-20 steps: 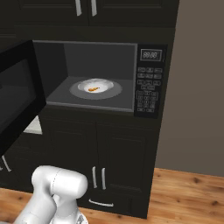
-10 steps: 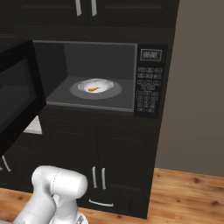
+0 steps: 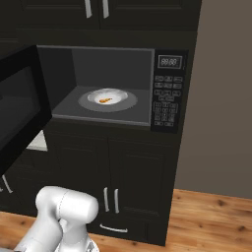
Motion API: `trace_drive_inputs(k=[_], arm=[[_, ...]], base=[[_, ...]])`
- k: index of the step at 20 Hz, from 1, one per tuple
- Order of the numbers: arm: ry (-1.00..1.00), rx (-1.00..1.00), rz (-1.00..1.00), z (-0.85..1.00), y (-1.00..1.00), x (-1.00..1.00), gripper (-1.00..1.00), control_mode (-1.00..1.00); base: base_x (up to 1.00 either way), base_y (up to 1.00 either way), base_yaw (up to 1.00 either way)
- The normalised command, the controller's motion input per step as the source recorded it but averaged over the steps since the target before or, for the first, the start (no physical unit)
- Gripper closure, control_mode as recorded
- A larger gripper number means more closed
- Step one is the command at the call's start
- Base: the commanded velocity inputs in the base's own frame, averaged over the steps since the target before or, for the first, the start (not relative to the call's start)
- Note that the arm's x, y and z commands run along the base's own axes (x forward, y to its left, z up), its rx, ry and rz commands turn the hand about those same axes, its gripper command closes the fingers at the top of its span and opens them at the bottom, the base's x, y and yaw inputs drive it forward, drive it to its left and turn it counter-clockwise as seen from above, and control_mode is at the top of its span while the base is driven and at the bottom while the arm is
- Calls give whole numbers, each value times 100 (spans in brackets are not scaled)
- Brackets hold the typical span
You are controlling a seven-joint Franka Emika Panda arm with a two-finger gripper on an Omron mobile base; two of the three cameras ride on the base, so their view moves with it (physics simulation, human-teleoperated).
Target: Transport the shrimp from the fridge to the microwave and turn on the microwave.
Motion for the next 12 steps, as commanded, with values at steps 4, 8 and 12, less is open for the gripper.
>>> trace_drive_inputs(k=[4,8,12], arm=[[-5,-8,0,-1,31,0,100,-100],[-6,-10,0,-5,30,0,100,-100],[-6,-11,-1,-10,29,1,100,-100]], base=[[0,0,0],[0,0,0],[0,0,0]])
